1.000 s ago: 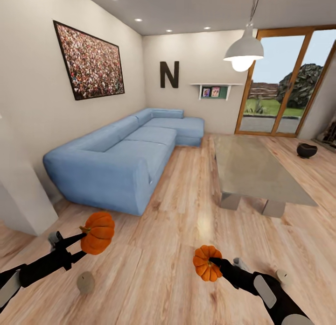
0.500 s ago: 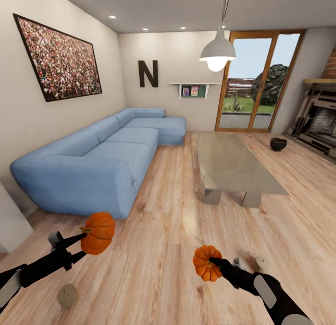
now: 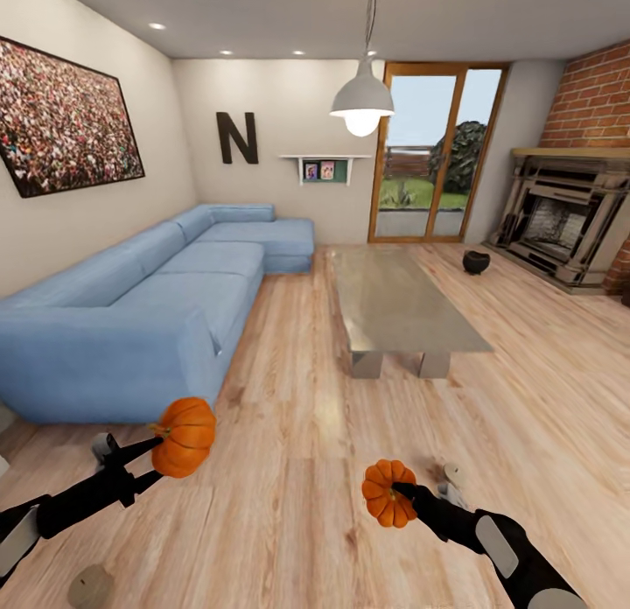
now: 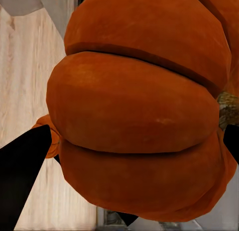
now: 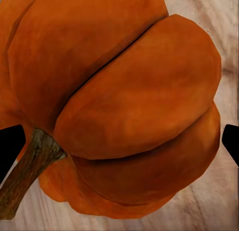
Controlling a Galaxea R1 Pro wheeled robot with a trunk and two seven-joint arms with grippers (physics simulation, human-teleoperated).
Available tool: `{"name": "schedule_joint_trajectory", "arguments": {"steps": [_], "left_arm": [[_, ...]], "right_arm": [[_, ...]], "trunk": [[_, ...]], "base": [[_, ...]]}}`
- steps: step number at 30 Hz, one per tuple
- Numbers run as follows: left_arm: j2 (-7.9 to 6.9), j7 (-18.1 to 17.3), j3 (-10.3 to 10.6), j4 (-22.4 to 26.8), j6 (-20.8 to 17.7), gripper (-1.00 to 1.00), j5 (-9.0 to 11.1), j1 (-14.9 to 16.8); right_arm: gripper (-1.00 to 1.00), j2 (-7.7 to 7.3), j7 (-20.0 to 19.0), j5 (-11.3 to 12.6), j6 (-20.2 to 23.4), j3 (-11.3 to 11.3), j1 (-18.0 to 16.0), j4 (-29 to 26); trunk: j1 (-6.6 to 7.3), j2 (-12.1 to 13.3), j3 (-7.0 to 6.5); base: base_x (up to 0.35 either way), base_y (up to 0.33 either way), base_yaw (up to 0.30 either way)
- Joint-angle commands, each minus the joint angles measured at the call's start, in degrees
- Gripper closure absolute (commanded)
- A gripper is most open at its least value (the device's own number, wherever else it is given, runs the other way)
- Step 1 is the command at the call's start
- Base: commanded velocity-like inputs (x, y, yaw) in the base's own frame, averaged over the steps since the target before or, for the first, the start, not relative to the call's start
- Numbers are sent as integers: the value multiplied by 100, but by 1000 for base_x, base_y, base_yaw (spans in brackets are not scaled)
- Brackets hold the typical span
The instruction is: Place each of the two pumpkins and all three candles from the living room inside a cabinet in the living room (use any cabinet), then make sure every cabinet is closed, and position the cauldron so it is next to a table in the living room.
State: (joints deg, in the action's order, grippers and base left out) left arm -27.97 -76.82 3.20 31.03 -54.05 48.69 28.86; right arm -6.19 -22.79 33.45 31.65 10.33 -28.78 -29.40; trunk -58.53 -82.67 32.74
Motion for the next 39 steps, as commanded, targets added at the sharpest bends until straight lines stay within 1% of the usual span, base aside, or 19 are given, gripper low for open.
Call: {"name": "schedule_joint_trajectory", "arguments": {"steps": [1,20,33,39], "left_arm": [[-7,-7,22,0,-53,100,57,5],[-7,0,31,0,-53,100,53,5],[-7,-4,31,-1,-53,100,53,5],[-7,-2,31,-3,-53,100,53,5]], "right_arm": [[100,3,-7,48,52,30,-5,-5],[100,3,-9,61,43,30,-5,-5],[100,3,-11,81,43,30,-5,-5],[100,25,1,44,35,24,-5,-5]], "trunk": [[23,38,-11],[440,800,-312],[440,800,-283],[440,800,-269]], "base": [[0,0,-265],[0,0,-265],[0,0,-265],[0,0,-265]]}}
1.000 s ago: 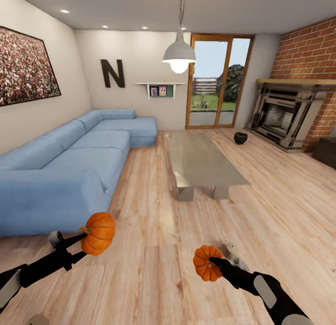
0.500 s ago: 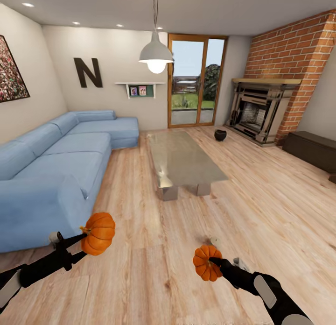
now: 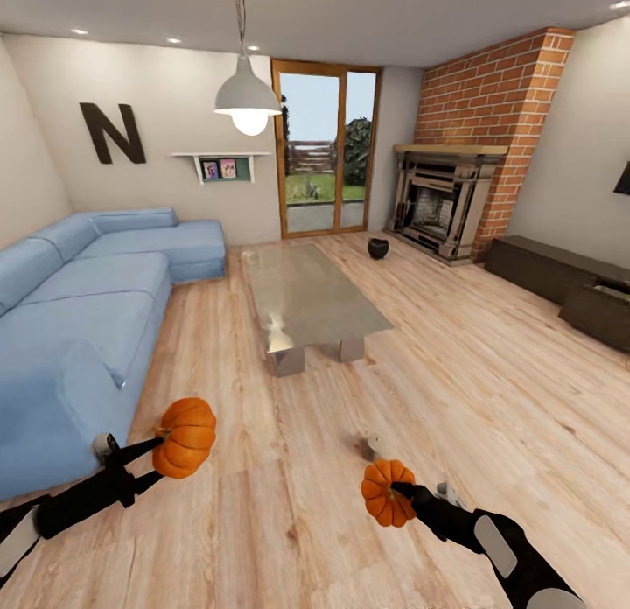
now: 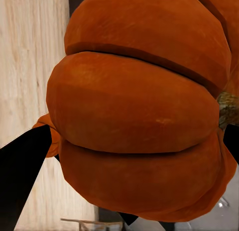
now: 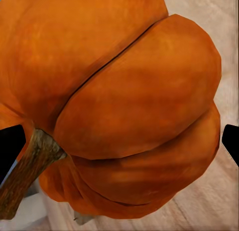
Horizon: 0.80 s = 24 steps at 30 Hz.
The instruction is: Place each of the two pumpkins and all three candles from the living room inside a cabinet in the living room (use any cabinet), then make sure every cabinet is closed, and position the cauldron so it is next to a table in the living room.
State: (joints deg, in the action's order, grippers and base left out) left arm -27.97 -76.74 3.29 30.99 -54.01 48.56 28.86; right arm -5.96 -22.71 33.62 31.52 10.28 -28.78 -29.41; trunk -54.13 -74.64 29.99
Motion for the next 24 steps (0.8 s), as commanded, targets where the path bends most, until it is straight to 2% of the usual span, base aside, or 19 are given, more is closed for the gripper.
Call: {"name": "schedule_joint_trajectory", "arguments": {"steps": [1,13,24], "left_arm": [[-7,-10,22,0,-57,100,66,6],[-15,-7,5,-5,-57,100,80,6],[-16,0,5,-5,-41,100,75,6]], "right_arm": [[100,3,-9,25,47,30,-4,-3],[100,-19,-22,36,47,35,-4,-3],[100,-19,-23,52,47,35,-4,0]], "trunk": [[0,-4,8],[0,-4,39],[0,-4,71]], "base": [[0,0,-265],[0,-8,-265],[1,-195,-265]]}}
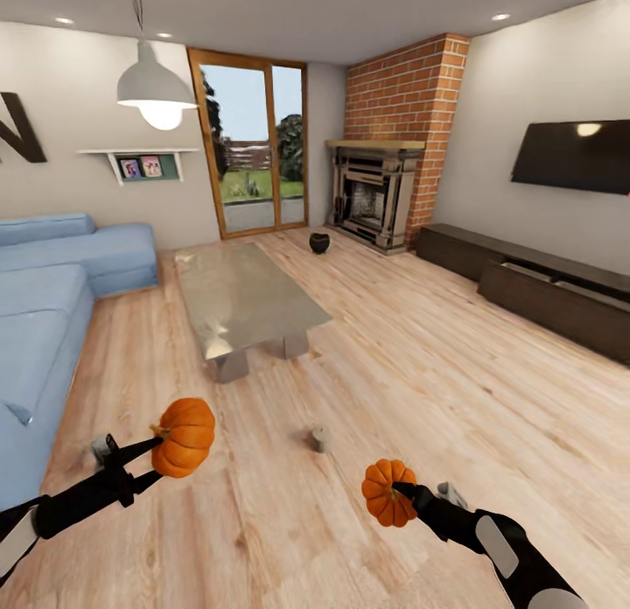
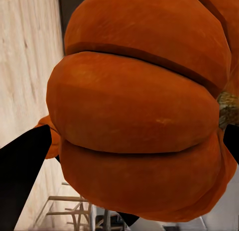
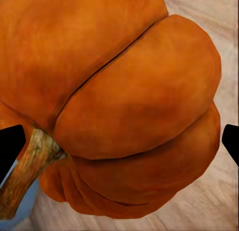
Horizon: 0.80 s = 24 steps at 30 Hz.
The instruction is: Place each of the two pumpkins and all three candles from the living room inside a cabinet in the living room (use any cabinet), then make sure every cabinet is closed, and position the cauldron so it is next to a table in the living room.
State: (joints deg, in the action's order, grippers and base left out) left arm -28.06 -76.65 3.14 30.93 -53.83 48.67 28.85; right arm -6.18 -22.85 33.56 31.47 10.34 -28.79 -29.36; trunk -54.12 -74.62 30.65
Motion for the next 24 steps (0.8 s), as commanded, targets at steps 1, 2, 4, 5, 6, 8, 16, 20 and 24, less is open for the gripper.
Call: {"name": "schedule_joint_trajectory", "arguments": {"steps": [1,2,4,5,6,8,16,20,24], "left_arm": [[-7,-13,16,1,-50,100,67,7],[-7,-14,14,-1,-46,100,69,7],[-7,-19,13,-5,-37,100,71,7],[-7,-22,12,-6,-34,100,71,7],[-7,-23,12,-7,-33,100,72,7],[-7,-25,12,-8,-28,100,72,7],[-7,-29,11,-8,-22,100,72,7],[-7,-34,11,-7,-19,100,72,7],[-7,-36,11,-8,-21,100,72,7]], "right_arm": [[100,3,-9,61,52,29,-4,-6],[100,3,-9,62,52,29,-4,-5],[100,3,-9,62,52,29,-4,-5],[100,3,-9,67,52,29,-4,-2],[100,3,-9,69,52,29,-4,-3],[100,3,-9,71,52,30,-4,-4],[100,3,-9,72,52,36,-4,-7],[100,3,-9,72,52,38,-4,-8],[100,8,-9,72,52,32,-4,-8]], "trunk": [[-1,-5,8],[-1,-5,11],[-1,-5,17],[-1,-5,19],[-1,-5,22],[-1,-5,28],[-1,-5,51],[-1,-5,63],[-1,-5,74]], "base": [[60,-231,-265],[85,-219,-265],[113,-190,-265],[132,-154,-265],[136,-142,-265],[140,-130,-265],[102,-112,-265],[17,-110,-265],[2,-110,-265]]}}
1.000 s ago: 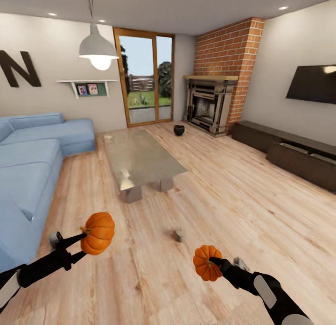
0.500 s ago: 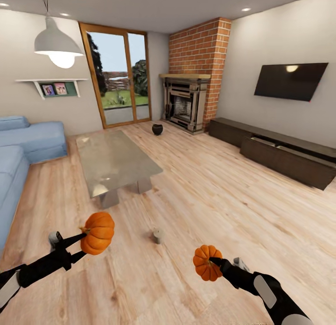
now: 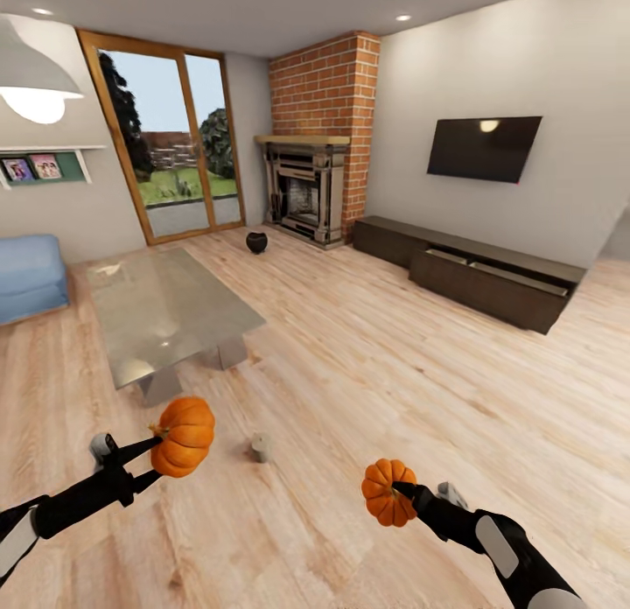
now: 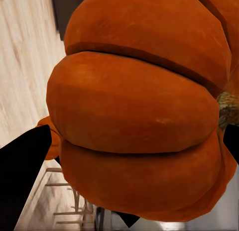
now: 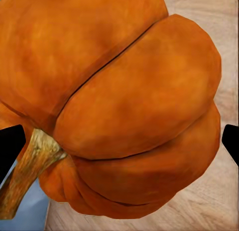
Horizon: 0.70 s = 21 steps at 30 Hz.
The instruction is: Place each of the two pumpkins and all three candles from the living room inside a cabinet in the living room (use any cabinet), then make sure every cabinet is closed, and position the cauldron so it is next to a table in the living room.
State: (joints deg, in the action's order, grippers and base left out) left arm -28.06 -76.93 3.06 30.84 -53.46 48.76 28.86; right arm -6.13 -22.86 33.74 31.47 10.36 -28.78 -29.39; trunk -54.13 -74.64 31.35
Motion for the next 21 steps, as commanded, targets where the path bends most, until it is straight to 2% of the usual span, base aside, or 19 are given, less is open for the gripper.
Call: {"name": "schedule_joint_trajectory", "arguments": {"steps": [1,21], "left_arm": [[-5,-8,19,3,-57,100,64,6],[2,-12,13,1,-50,100,73,6]], "right_arm": [[100,3,-8,54,52,29,-5,-5],[100,-2,-8,54,52,35,-5,1]], "trunk": [[0,-4,8],[0,-4,66]], "base": [[1,-109,-265],[0,-13,-265]]}}
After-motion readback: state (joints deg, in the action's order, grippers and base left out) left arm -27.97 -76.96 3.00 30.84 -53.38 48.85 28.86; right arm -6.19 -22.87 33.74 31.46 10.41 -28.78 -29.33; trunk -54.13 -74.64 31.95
